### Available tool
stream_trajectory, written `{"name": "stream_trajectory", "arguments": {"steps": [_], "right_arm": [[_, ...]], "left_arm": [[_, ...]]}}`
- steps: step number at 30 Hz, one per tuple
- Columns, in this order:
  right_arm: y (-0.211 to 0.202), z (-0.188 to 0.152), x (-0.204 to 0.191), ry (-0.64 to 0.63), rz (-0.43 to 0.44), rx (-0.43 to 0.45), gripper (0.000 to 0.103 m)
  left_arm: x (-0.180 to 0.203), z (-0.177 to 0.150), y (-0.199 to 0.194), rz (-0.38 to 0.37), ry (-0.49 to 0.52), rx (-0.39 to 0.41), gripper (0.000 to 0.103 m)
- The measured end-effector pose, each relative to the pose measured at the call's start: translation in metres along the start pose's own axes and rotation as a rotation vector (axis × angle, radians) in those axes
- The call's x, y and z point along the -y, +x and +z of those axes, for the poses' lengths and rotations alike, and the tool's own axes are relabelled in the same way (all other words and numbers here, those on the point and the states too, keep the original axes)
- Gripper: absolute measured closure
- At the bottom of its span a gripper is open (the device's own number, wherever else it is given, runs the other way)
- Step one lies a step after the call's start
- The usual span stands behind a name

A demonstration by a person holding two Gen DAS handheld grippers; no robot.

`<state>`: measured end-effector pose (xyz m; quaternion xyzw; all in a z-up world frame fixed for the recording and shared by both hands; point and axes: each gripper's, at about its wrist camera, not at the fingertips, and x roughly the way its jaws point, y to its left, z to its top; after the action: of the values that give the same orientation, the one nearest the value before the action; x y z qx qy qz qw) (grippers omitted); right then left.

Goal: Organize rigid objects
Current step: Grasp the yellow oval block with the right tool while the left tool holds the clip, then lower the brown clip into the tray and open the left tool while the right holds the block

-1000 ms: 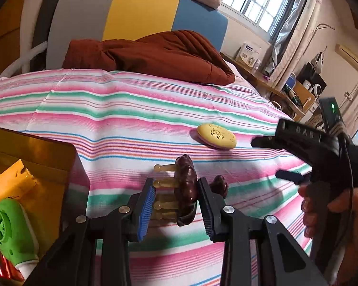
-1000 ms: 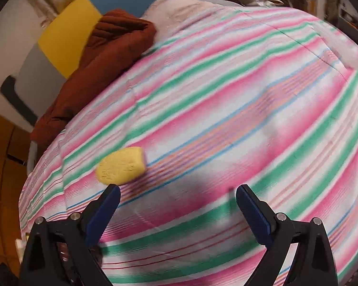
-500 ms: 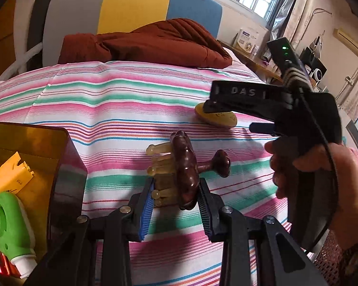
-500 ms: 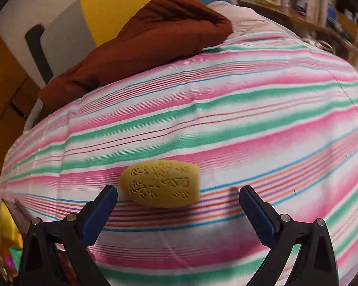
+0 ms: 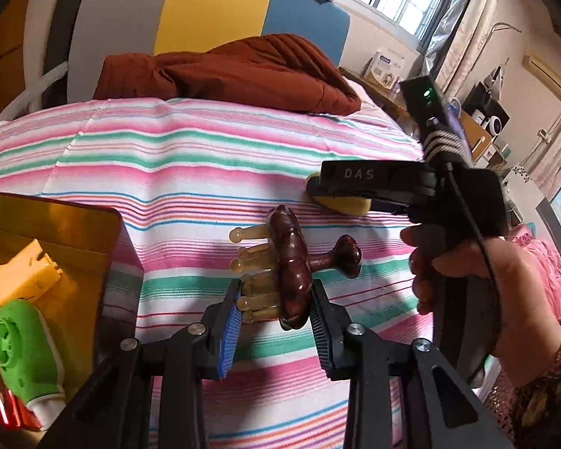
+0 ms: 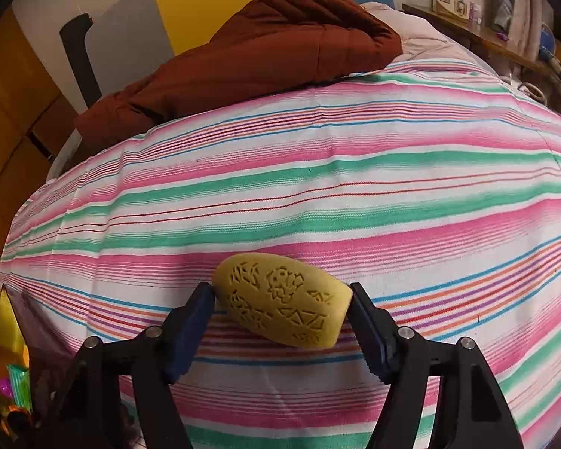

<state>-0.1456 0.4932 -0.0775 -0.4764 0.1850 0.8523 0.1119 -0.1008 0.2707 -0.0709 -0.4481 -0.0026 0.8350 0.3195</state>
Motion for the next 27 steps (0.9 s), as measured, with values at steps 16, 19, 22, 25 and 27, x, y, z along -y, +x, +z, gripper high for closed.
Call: {"name": "stream_trajectory", "arguments": {"steps": [16,19,22,25,27], "right_arm": [[-0.022,0.003,0.001,0.008,0.018,0.132,0.02],[-0.015,0.006,-0.011,-0.061,-0.006,0.143,0.018],[0.001,0.008,-0.018,-0.157,-0.06,0.124,0.018],[0.02,0.009,-0.016,-0.2,-0.095,0.08,0.026],[0.019,0.01,-0.012,-0.193,-0.077,0.102,0.037]], "left_arm": [[-0.021,0.001,-0.059,-0.066,-0.033,0.094,0.069],[-0.035,0.013,-0.074,-0.078,-0.072,0.133,0.069],[-0.05,0.026,-0.089,-0.088,-0.111,0.164,0.069],[-0.063,0.036,-0.106,-0.08,-0.126,0.201,0.069],[-0.077,0.043,-0.121,-0.07,-0.144,0.224,0.069]]}}
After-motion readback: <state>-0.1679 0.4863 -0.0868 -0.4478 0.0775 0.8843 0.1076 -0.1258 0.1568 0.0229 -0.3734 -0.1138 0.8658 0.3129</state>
